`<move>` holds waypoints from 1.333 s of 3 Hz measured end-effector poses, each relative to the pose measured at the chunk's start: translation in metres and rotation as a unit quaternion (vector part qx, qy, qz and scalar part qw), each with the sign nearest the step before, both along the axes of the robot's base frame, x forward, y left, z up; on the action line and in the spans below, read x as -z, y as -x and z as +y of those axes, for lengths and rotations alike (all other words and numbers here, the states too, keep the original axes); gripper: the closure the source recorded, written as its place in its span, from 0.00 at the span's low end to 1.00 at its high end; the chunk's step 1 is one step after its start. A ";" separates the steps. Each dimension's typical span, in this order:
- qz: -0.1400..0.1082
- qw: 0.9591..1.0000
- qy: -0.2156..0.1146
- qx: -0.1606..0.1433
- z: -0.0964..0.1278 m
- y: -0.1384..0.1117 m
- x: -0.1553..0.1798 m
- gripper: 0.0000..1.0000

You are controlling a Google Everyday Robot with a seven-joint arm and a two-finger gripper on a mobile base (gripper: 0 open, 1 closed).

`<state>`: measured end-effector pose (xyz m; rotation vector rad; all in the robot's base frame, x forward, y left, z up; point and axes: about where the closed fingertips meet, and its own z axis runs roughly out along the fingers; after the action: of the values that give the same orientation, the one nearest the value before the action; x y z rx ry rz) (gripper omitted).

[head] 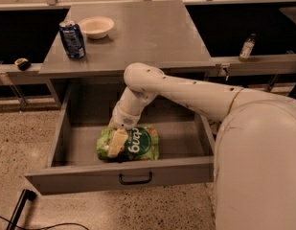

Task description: Pick green rice chip bag from top drawer and place on counter

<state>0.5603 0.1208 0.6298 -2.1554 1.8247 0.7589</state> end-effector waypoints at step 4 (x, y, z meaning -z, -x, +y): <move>-0.177 0.984 0.013 0.012 -0.115 -0.064 -0.201 1.00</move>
Offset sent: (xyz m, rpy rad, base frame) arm 0.0322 -0.0717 0.1583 0.0817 -0.3483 0.0068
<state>0.6243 0.0056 0.8306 -2.1148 1.6779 0.3206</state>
